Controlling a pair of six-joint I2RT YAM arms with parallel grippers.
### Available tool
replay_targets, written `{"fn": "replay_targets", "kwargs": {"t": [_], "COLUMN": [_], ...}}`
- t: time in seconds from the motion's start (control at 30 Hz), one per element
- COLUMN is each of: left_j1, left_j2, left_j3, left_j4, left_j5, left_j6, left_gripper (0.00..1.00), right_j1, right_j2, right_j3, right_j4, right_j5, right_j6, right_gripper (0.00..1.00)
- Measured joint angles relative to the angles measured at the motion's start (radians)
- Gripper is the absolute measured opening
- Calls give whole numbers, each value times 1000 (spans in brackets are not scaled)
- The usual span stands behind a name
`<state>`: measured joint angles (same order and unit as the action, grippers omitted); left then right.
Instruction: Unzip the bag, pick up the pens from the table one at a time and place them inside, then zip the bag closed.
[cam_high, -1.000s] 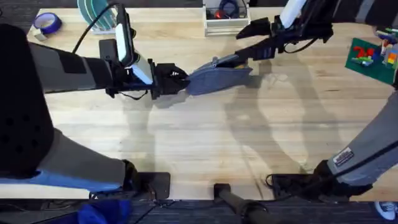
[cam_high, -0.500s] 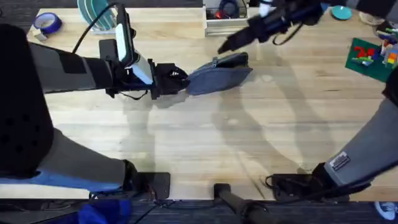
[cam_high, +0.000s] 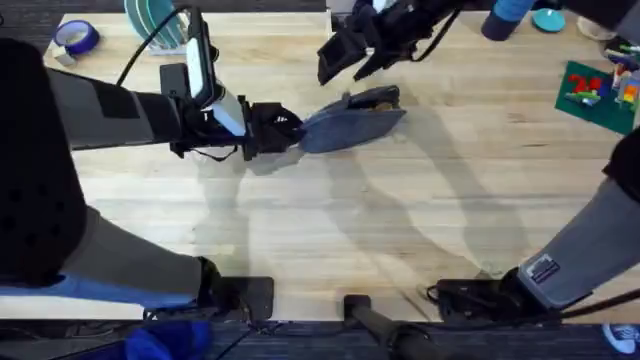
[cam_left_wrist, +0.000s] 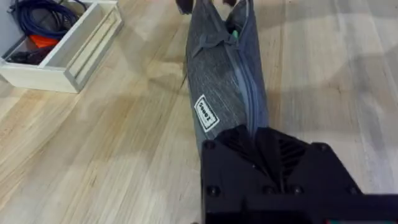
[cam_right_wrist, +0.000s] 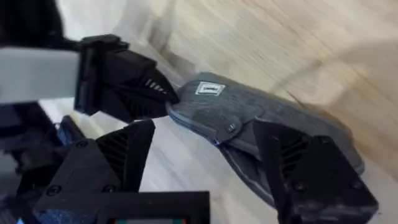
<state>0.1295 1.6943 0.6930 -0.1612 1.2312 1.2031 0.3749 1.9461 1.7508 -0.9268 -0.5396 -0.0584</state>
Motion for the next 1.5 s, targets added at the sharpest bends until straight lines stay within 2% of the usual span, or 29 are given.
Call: {"fn": "replay_targets", "kwargs": {"t": [0.5,0.7,0.97,1.5], "left_j1": [0,0,0,0], "left_j2": [0,0,0,0], "left_j3": [0,0,0,0], "left_j4": [-3,-18,-18,-18], "left_j5": [0,0,0,0], "left_j6": [0,0,0,0], "left_gripper": [41,41,42,41], "right_j1": [153,234,246,229], "right_j2": [-63,-64,-64,-53], "right_j3": [12,15,15,15], "right_j4": [-69,-69,-119,-92], "right_j5": [425,550,590,600], "right_j6": [283,355,390,474], "right_gripper": [967,997,999,995]}}
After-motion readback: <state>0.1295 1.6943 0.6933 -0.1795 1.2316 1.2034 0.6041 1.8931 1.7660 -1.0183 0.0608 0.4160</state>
